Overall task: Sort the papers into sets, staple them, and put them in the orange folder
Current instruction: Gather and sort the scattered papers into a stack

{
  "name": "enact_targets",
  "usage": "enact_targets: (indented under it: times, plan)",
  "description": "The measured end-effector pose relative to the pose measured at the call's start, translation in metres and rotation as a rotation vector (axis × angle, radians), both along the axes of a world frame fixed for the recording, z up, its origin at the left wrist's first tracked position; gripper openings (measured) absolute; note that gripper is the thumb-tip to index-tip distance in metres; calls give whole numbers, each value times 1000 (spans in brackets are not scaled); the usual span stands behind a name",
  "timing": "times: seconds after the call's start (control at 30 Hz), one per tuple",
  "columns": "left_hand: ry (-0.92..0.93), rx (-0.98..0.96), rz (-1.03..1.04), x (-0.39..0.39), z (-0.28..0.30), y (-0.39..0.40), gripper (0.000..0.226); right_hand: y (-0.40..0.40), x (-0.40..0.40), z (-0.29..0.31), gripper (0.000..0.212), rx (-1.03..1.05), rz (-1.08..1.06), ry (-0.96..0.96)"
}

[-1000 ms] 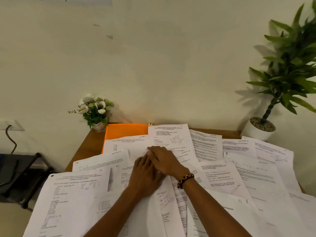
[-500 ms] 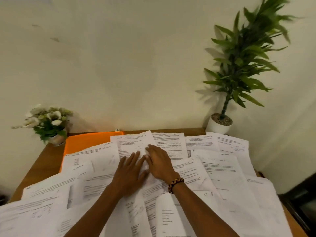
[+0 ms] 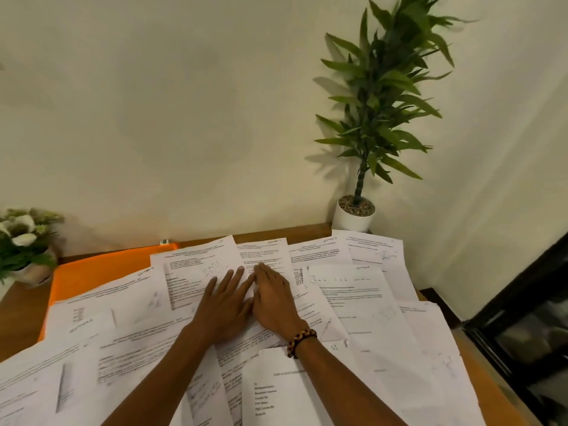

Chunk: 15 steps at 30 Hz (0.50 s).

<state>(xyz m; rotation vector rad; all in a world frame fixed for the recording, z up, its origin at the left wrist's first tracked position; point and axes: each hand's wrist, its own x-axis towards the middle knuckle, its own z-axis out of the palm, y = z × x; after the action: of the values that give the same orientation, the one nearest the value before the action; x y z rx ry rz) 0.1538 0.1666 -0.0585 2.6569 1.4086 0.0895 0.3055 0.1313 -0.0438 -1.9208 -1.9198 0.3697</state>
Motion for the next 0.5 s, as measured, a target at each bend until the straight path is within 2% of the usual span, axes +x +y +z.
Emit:
enact_targets:
  times: [0.07, 0.13, 0.2, 0.3, 0.37, 0.5]
  plan:
    - [10, -12, 11, 2, -2, -1, 89, 1, 9, 4, 59, 33, -35, 51]
    - [16, -18, 22, 2, -1, -1, 93, 2, 19, 4, 58, 45, -76, -42]
    - [36, -40, 37, 4, 3, 0, 86, 1, 28, -2, 59, 36, -86, -167]
    - [82, -46, 56, 16, 13, 3, 85, -3, 32, -14, 58, 48, -66, -175]
    - [101, -39, 77, 24, 19, 4, 90, -5, 31, -13, 55, 60, -56, -54]
    - [57, -32, 126, 34, 21, 2, 105, -16, 32, 4, 51, 124, -77, 339]
